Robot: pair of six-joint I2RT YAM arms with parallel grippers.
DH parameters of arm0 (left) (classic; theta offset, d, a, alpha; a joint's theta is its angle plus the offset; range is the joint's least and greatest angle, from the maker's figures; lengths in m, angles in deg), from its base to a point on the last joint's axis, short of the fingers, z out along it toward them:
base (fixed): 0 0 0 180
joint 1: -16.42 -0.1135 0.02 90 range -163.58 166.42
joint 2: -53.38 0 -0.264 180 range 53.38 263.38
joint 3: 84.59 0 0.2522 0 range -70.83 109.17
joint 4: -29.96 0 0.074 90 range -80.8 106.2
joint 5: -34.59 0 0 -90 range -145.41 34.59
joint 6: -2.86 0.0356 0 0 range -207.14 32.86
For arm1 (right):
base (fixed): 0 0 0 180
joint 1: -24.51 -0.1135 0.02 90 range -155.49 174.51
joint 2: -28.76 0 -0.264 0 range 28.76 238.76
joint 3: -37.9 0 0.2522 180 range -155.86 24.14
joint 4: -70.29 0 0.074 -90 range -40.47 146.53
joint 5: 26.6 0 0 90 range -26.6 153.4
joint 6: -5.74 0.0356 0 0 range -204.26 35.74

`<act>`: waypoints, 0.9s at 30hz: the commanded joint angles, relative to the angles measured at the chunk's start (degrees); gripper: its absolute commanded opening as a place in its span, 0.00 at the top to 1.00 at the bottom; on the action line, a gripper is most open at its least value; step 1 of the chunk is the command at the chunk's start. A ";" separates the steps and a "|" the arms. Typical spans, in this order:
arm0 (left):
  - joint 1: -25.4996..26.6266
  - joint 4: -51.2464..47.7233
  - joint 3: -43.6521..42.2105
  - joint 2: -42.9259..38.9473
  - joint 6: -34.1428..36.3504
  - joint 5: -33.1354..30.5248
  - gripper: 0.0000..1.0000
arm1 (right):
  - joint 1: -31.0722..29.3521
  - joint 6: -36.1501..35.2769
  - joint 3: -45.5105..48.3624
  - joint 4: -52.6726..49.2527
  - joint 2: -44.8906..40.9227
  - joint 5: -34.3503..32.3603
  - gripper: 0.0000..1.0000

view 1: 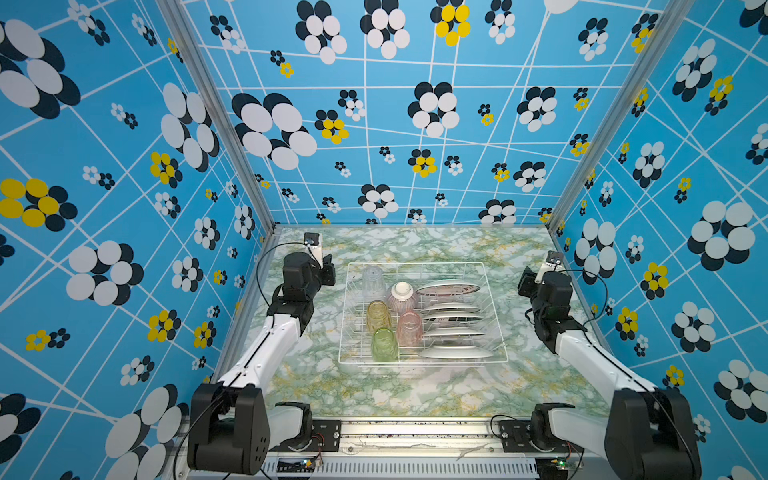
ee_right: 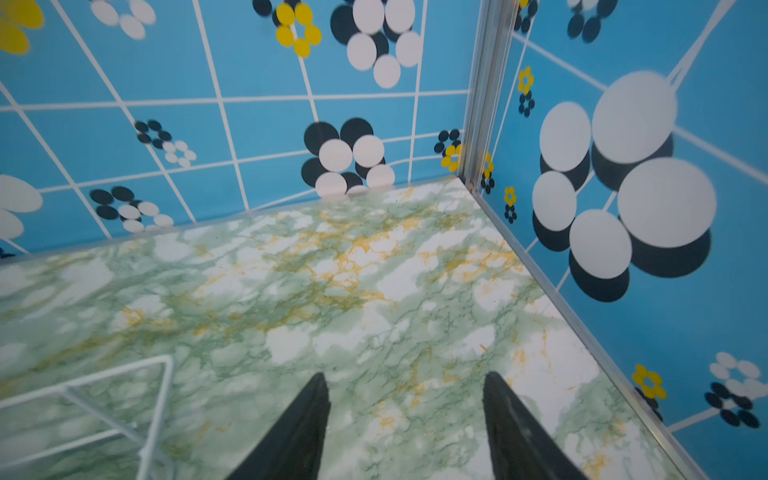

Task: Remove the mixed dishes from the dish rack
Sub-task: 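Raise both arms from rest and move grippers toward the dish rack, then lower the left gripper onto the printed plate's rim and close it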

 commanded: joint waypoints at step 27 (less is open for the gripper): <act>44.44 -59.61 56.61 31.56 30.31 -6.23 0.78 | -7.52 11.19 -27.91 -58.86 -5.43 22.68 0.48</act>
